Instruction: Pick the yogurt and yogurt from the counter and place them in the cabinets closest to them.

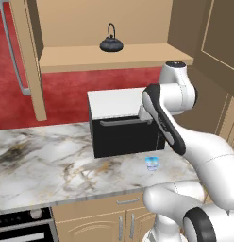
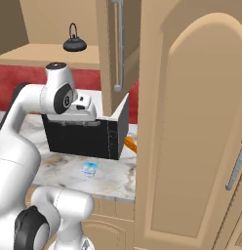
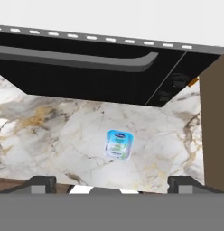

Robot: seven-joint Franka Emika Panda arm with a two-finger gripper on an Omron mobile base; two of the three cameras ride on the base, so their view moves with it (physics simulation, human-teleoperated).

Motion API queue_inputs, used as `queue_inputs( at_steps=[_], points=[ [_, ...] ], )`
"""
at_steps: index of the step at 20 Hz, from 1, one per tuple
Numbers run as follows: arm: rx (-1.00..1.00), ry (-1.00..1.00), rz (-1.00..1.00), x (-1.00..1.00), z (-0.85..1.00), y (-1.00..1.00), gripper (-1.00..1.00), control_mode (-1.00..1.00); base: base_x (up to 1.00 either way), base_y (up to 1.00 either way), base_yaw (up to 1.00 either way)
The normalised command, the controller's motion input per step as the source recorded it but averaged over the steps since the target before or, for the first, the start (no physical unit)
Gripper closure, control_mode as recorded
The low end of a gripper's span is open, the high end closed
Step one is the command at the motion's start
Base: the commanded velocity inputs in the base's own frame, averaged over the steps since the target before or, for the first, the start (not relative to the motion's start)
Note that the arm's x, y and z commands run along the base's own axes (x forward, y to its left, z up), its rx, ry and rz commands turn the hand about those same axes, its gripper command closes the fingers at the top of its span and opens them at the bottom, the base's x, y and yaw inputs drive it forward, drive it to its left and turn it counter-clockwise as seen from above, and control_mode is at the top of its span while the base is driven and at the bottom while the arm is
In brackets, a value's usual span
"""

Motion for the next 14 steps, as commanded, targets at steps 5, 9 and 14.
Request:
queue_inputs(
  at_steps=[5, 9, 14],
  points=[
    [0.00, 0.00, 0.00, -0.18, -0.20, 0.00, -1.00, -1.00, 0.00, 0.00, 0.00],
    [0.00, 0.01, 0.00, -0.03, -0.22, 0.00, -1.00, -1.00, 0.00, 0.00, 0.00],
    [0.00, 0.02, 0.00, 0.00, -0.16, 0.00, -1.00, -1.00, 0.00, 0.00, 0.00]
  ],
)
